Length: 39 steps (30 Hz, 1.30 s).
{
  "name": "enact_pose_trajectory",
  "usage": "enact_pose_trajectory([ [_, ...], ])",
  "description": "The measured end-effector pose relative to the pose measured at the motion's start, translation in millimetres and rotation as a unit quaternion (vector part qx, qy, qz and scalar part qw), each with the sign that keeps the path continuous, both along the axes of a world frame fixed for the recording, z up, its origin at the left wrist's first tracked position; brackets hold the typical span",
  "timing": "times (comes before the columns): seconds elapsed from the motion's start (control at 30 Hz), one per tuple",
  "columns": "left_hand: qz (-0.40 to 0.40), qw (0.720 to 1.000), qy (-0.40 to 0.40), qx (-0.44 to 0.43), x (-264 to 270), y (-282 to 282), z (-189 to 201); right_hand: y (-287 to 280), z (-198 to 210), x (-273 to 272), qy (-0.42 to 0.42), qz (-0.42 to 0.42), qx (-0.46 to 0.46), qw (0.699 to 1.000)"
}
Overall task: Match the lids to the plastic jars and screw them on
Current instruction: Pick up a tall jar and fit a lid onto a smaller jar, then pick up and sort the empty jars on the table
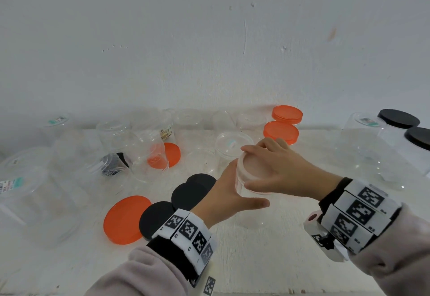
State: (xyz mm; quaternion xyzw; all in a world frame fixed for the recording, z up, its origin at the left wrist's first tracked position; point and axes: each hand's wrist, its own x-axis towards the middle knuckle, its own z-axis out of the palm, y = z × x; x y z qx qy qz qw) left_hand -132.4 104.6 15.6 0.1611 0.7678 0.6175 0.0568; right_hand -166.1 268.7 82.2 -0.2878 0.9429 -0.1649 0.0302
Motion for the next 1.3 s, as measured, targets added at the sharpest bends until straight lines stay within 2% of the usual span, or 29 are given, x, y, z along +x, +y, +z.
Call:
enact_pose_trajectory([
  [0.23,-0.056,0.994,-0.034,-0.091,-10.9,-17.8,10.2,-1.0,-11.4,1.7,0.015,-0.020,-0.065,0.998],
  [0.3,-0.064,0.987,-0.027,-0.143,-20.2,-31.2,17.2,1.5,-12.8,1.9,0.009,-0.027,-0.088,0.996],
  [0.37,-0.060,0.986,-0.010,-0.156,-34.0,-46.0,27.8,4.3,-12.9,2.5,-0.001,-0.033,-0.098,0.995],
  [0.43,-0.028,0.990,0.006,-0.141,-51.5,-59.3,39.8,4.7,-12.9,3.5,-0.005,-0.029,-0.096,0.995],
  [0.53,0.099,0.984,0.038,-0.144,-88.6,-74.5,52.7,1.4,-14.0,5.6,0.004,-0.017,-0.086,0.996],
  [0.63,0.201,0.961,0.047,-0.184,-128.2,-85.0,56.5,0.1,-15.1,7.0,0.012,-0.018,-0.080,0.997],
  [0.8,0.272,0.914,0.029,-0.300,-176.0,-95.1,47.6,0.9,-15.9,7.2,0.009,-0.016,-0.076,0.997],
  [1.03,0.293,0.865,-0.023,-0.407,-208.1,-96.2,35.5,2.5,-17.9,5.2,-0.005,-0.010,-0.069,0.998],
  [1.17,0.283,0.824,-0.057,-0.488,-217.4,-97.8,30.2,2.4,-17.6,5.9,-0.009,-0.007,-0.079,0.997],
  [1.3,0.303,0.815,-0.098,-0.485,-217.9,-96.6,27.1,1.5,-16.8,6.3,-0.007,-0.004,-0.074,0.997],
])
